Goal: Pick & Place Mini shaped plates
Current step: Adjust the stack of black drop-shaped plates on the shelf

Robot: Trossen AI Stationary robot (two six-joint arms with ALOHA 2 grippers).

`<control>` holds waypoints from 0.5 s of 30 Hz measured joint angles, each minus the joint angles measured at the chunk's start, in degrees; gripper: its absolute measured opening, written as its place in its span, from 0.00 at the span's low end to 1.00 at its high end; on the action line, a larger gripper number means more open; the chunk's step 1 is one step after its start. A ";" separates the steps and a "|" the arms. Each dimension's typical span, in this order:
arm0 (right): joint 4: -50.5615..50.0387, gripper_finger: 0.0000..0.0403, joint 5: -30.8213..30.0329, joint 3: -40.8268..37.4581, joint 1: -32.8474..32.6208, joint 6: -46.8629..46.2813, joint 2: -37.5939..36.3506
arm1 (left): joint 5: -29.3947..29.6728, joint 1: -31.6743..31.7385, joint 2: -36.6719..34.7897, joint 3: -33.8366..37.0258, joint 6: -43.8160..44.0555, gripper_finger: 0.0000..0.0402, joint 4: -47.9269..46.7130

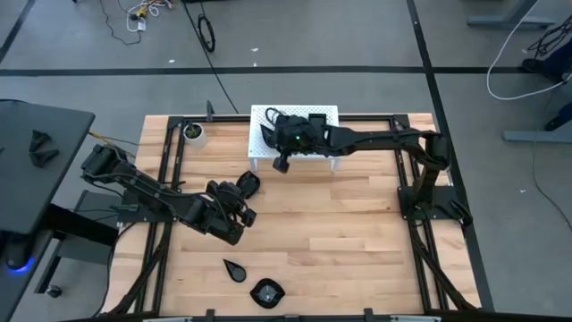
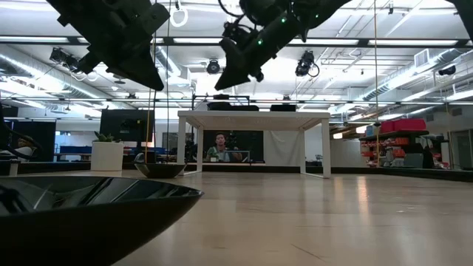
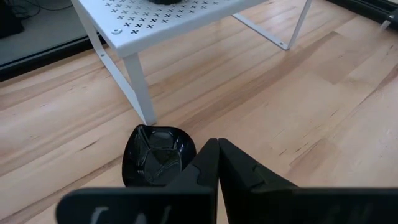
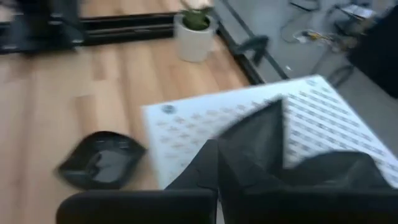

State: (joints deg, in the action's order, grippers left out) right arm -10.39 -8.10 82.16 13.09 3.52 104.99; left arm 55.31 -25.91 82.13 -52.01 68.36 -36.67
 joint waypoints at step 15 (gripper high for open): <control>-11.76 0.00 -6.64 -0.01 0.37 -6.63 -0.11 | 0.00 0.00 0.00 0.00 0.04 0.02 0.00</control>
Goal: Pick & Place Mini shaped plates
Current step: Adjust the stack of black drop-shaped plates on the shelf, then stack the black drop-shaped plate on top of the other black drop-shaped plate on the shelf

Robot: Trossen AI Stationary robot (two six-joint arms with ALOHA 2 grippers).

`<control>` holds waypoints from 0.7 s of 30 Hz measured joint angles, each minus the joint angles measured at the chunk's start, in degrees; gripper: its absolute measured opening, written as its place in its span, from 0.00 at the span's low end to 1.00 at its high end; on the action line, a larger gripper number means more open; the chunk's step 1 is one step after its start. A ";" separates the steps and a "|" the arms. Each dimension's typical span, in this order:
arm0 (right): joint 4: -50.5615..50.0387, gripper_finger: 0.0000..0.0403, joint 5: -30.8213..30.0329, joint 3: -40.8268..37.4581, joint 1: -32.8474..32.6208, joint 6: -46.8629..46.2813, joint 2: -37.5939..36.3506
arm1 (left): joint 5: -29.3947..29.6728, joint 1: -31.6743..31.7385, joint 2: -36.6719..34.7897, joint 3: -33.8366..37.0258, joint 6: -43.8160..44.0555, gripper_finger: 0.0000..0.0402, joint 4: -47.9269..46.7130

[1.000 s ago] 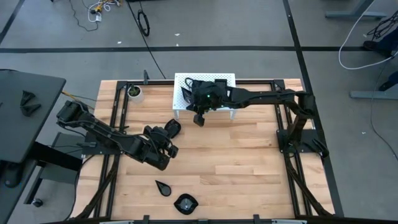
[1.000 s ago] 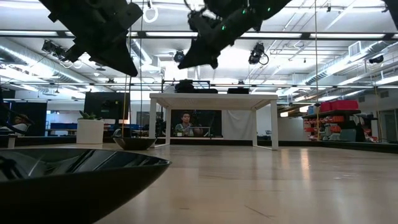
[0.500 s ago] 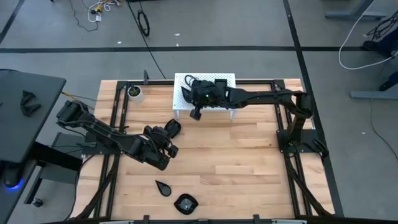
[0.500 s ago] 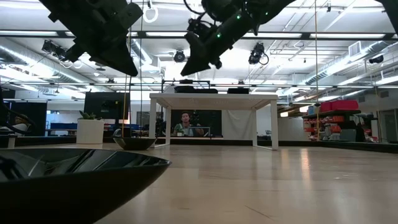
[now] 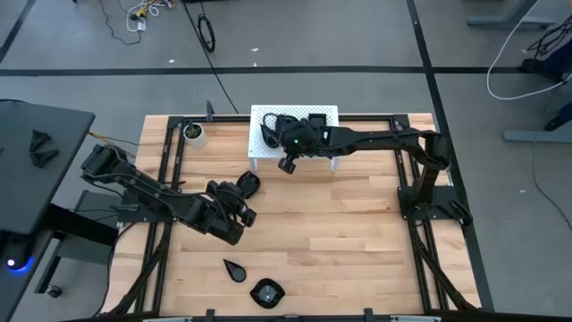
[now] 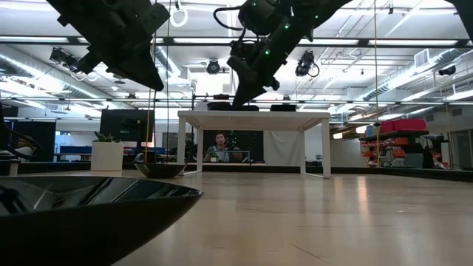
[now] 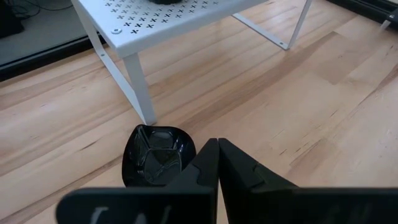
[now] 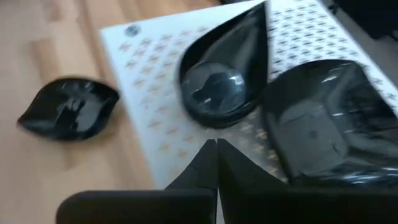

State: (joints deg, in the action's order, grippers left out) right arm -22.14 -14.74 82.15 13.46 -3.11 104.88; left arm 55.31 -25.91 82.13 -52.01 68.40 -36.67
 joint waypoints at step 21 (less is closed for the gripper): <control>9.73 0.00 5.14 -0.07 1.54 -4.13 3.56 | 0.02 0.02 0.00 0.02 -0.04 0.02 0.40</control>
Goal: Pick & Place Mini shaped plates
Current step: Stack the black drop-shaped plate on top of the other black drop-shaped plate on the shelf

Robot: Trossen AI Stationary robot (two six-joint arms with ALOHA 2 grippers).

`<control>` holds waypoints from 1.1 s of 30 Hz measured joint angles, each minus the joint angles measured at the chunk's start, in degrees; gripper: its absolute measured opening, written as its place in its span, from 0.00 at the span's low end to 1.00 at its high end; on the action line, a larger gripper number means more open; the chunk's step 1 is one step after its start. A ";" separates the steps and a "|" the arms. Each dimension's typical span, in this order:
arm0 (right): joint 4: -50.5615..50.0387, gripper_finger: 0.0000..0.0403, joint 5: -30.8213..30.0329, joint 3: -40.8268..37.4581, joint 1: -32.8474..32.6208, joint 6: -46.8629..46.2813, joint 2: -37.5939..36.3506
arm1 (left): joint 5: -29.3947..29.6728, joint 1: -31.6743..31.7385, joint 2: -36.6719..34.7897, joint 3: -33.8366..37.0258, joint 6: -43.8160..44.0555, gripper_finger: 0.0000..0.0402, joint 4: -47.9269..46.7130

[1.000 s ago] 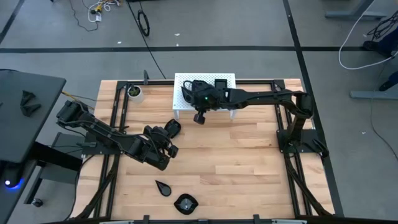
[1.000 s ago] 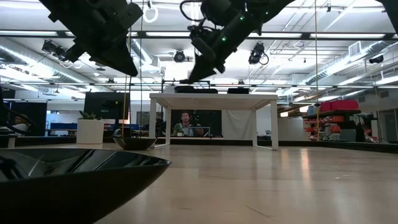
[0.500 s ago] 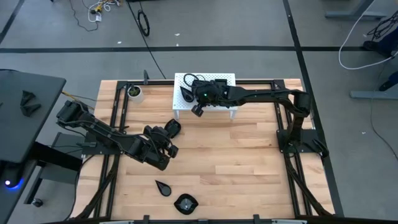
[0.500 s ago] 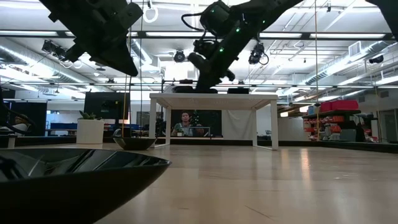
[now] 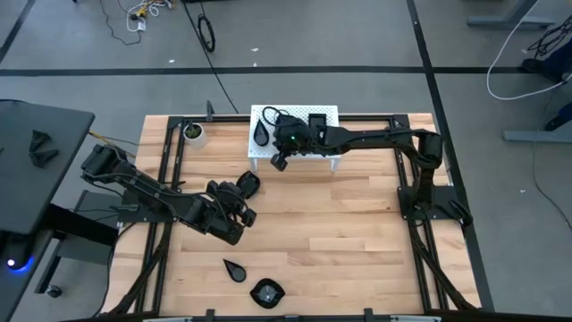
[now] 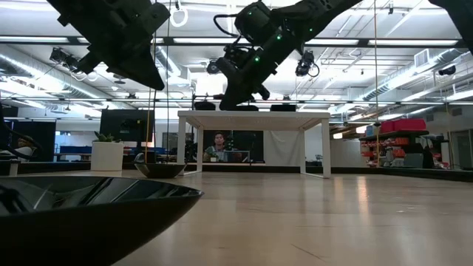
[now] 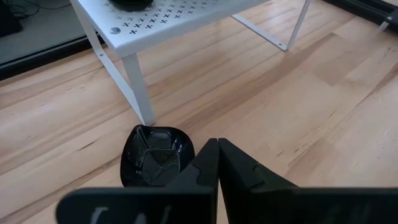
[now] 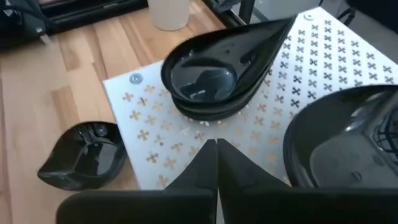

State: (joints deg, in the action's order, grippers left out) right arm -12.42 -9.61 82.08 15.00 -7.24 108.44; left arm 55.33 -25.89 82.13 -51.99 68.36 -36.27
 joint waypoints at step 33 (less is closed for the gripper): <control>32.03 0.00 -8.72 -40.88 -40.89 -6.05 -17.84 | -26.49 -19.67 0.00 0.00 -0.73 0.02 11.39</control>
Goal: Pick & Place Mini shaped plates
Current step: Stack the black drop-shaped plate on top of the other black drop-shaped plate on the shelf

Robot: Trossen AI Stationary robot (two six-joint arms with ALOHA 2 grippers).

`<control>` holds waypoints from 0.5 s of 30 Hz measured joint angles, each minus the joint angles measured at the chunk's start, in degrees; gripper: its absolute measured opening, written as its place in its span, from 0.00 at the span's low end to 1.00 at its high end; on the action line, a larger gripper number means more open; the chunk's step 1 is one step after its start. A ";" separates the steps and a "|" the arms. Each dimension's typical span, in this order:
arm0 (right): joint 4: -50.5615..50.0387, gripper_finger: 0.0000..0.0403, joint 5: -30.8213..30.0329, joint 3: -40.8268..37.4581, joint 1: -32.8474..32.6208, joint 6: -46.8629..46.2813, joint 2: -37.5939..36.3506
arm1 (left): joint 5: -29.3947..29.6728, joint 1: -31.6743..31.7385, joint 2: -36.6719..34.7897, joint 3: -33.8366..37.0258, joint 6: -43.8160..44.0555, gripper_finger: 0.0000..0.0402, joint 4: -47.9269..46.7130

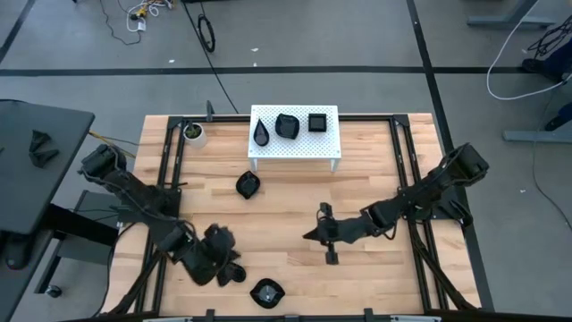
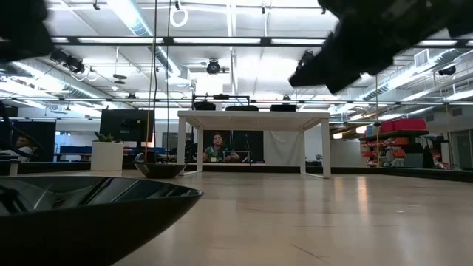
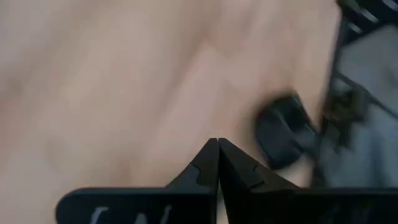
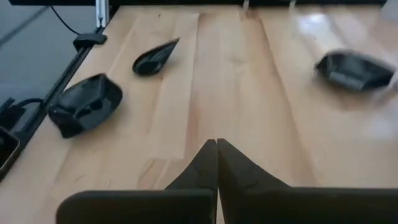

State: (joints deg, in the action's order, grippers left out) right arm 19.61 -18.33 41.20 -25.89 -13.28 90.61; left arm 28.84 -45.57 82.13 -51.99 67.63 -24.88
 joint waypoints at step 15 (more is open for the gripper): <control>13.51 0.00 -2.41 -5.33 2.25 -2.47 0.02 | -4.71 -16.71 7.70 -0.02 51.10 0.09 -1.14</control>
State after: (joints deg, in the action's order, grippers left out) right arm 33.12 -20.73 35.88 -23.64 -15.76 90.63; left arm 24.13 -62.28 89.83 -52.01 118.73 -26.02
